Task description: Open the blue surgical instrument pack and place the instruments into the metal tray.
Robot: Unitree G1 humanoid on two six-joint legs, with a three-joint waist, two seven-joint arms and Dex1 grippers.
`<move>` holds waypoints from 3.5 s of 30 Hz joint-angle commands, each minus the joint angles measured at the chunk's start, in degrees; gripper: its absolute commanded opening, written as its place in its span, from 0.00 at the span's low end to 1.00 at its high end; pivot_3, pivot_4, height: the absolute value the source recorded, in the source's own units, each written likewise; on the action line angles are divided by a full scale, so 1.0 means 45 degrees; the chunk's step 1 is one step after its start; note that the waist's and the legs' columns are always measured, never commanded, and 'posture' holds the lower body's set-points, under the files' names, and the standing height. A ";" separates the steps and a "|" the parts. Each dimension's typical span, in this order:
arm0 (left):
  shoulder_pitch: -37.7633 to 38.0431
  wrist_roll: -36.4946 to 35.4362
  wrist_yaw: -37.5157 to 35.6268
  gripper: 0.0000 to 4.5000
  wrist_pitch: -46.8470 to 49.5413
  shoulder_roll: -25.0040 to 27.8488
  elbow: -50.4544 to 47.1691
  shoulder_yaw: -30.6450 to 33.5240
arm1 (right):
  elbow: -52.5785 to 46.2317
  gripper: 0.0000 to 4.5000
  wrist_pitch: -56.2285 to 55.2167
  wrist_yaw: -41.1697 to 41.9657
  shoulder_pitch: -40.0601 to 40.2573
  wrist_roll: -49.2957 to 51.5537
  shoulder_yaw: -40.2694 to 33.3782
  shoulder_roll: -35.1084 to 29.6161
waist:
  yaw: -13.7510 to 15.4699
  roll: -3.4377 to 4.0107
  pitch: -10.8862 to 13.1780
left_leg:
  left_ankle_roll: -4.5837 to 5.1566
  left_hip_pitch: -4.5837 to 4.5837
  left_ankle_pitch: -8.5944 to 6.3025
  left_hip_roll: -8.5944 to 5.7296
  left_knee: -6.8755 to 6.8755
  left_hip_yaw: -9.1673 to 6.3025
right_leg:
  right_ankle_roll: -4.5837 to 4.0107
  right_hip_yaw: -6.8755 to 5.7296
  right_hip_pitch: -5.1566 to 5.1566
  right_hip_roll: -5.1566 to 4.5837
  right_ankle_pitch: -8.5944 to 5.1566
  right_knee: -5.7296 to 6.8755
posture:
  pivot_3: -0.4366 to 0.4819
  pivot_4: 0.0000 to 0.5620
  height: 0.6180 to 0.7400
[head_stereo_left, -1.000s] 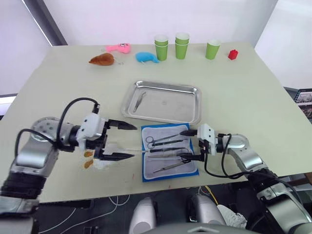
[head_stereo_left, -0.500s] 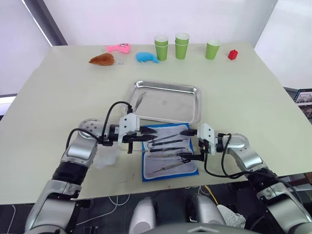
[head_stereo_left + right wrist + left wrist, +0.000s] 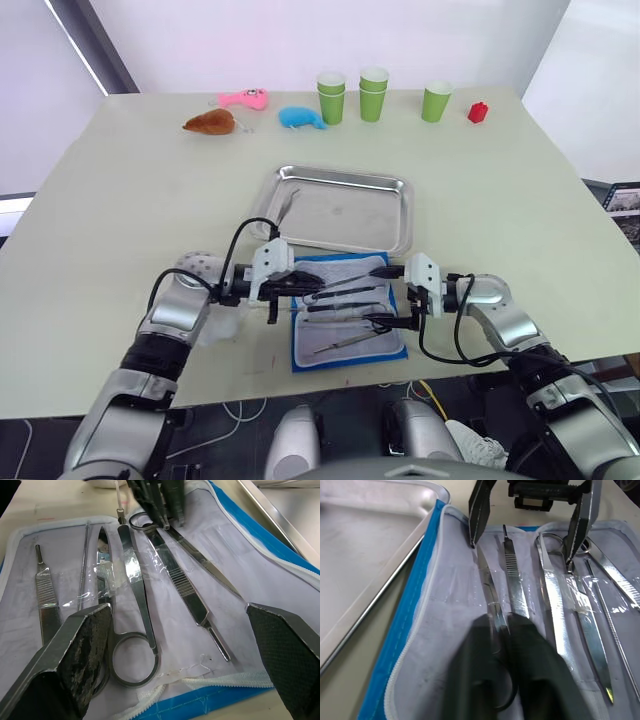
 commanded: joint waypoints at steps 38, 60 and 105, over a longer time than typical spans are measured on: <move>-0.0782 0.1819 0.0128 0.54 -0.1359 -0.0249 0.1163 -0.0603 | 0.2031 1.00 0.0670 -0.0973 0.0848 -0.1905 0.0785 -0.0454 | -0.0001 0.0061 -0.0061 | 0.0000 0.0005 0.0000 0.0001 0.0048 -0.0015 | -0.0010 -0.0014 0.0024 0.0002 0.0007 0.0023 | 0.48 0.27 1.00; -0.0496 0.2103 0.0262 0.01 0.1659 -0.0066 -0.0176 -0.1148 | 0.2021 1.00 0.0632 -0.1088 0.0907 -0.1814 0.0855 -0.0336 | 0.0002 0.0153 -0.0173 | 0.0000 0.0024 0.0000 -0.0001 0.0051 -0.0031 | -0.0010 -0.0011 0.0030 0.0009 0.0007 0.0024 | 0.48 0.27 1.00; -0.2582 0.2102 -0.1023 0.01 0.7607 0.2550 -0.5117 -0.2288 | 0.2110 1.00 0.0617 -0.1240 0.0957 -0.1853 0.0891 -0.0082 | -0.0062 0.0128 -0.0113 | 0.0001 0.0016 -0.0001 0.0018 0.0042 -0.0062 | -0.0023 0.0066 0.0010 0.0111 0.0008 0.0023 | 0.48 0.27 1.00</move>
